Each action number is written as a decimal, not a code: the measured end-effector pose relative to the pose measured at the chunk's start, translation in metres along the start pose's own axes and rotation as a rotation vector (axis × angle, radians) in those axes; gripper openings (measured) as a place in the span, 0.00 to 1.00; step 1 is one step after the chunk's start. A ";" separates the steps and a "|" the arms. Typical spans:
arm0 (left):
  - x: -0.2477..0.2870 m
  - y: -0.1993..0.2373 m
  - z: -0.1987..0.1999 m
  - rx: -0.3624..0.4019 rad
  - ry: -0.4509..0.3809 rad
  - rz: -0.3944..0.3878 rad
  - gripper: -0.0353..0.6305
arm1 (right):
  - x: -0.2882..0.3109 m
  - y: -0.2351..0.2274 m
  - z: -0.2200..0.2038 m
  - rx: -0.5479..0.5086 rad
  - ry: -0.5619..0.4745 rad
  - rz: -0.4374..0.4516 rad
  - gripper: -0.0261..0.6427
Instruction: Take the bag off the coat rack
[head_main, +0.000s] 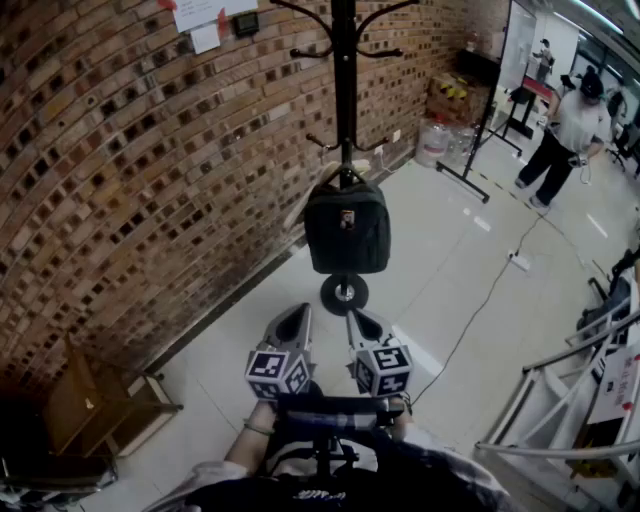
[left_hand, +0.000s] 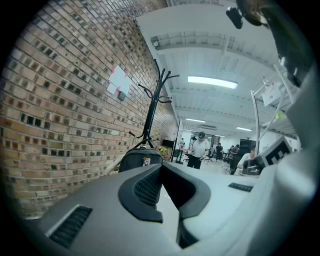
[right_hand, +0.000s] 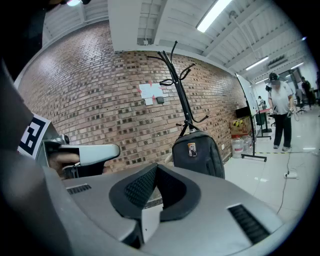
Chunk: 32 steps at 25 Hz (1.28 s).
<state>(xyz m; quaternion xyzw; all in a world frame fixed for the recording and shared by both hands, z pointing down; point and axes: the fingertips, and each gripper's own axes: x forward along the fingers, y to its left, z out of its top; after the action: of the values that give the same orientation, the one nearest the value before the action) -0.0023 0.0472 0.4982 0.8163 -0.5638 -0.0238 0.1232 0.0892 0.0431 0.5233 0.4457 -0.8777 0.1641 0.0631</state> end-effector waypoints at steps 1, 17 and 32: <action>0.005 0.003 0.001 0.003 -0.001 -0.004 0.06 | 0.006 -0.002 0.001 0.005 0.005 -0.003 0.04; 0.136 0.111 0.044 0.030 0.023 -0.141 0.06 | 0.172 -0.035 0.063 0.100 -0.029 -0.091 0.04; 0.225 0.160 0.057 0.008 0.069 -0.299 0.06 | 0.272 -0.092 0.134 0.169 -0.116 -0.289 0.22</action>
<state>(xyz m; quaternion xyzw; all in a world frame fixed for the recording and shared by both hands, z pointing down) -0.0771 -0.2247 0.5024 0.8920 -0.4315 -0.0115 0.1343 0.0055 -0.2607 0.4888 0.5796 -0.7899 0.2004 -0.0026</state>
